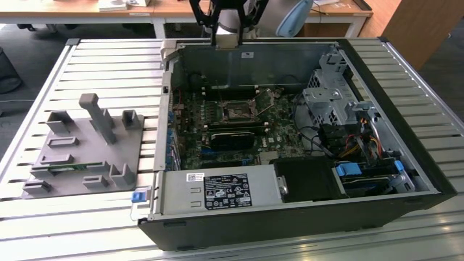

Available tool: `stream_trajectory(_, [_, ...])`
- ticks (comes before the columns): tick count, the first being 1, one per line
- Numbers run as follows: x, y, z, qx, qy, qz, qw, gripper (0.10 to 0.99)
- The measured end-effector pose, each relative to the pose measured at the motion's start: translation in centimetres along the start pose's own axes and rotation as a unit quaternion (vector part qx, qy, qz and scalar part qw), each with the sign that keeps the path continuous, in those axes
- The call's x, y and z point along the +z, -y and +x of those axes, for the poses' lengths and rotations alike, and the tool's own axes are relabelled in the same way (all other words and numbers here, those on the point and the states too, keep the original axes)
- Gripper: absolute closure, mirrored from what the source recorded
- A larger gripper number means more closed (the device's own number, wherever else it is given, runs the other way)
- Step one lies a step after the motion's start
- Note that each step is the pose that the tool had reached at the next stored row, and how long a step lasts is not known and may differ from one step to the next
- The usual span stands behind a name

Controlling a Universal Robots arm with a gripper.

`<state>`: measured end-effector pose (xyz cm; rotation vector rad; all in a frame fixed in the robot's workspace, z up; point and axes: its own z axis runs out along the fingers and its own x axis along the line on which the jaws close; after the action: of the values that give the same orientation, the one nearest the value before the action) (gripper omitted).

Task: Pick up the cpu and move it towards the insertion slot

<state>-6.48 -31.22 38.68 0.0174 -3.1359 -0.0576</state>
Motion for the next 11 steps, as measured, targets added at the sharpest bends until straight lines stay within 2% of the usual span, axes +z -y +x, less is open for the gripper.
stream_trajectory(11, [0.02, -0.23, -3.6, 0.0, 0.0, -0.0003, 1.0, 0.541])
